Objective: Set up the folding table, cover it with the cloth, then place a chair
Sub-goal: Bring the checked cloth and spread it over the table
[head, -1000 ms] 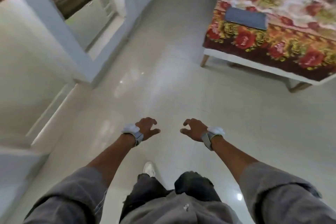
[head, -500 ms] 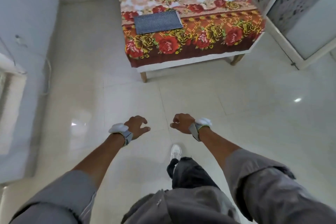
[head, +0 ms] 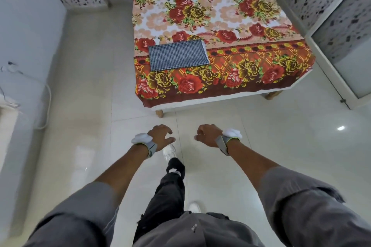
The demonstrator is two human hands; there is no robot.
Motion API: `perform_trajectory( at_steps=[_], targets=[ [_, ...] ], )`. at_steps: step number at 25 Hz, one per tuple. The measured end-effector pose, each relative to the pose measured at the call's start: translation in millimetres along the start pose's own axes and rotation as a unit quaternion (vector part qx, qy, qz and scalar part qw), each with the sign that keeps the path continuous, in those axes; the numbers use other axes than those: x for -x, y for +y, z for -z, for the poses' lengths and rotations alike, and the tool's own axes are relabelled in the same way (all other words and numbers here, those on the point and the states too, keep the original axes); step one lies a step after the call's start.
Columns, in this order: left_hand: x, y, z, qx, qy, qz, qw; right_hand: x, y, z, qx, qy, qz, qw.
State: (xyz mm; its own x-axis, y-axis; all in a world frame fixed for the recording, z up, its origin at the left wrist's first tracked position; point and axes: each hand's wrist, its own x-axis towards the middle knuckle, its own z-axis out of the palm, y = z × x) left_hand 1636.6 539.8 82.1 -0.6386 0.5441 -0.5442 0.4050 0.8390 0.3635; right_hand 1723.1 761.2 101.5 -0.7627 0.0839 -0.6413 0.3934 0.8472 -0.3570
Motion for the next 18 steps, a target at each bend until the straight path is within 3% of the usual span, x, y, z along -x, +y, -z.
perform_trajectory(
  at_steps=[7, 11, 16, 18],
  targets=[
    [-174, -12, 127, -0.046, -0.019, -0.016, 0.999, -152, -9, 122, 0.024, 0.001, -0.003, 1.0],
    [-252, 1, 190, -0.066, -0.024, -0.065, 0.995, -221, -9, 192, 0.016, 0.022, 0.02, 0.999],
    [-349, -10, 207, -0.068, -0.065, -0.018, 0.995, -340, 5, 237, 0.05, -0.074, 0.048, 0.995],
    [-367, -12, 208, -0.09, -0.08, -0.005, 0.993, -363, 7, 243, 0.063, -0.067, 0.057, 0.994]
  ],
)
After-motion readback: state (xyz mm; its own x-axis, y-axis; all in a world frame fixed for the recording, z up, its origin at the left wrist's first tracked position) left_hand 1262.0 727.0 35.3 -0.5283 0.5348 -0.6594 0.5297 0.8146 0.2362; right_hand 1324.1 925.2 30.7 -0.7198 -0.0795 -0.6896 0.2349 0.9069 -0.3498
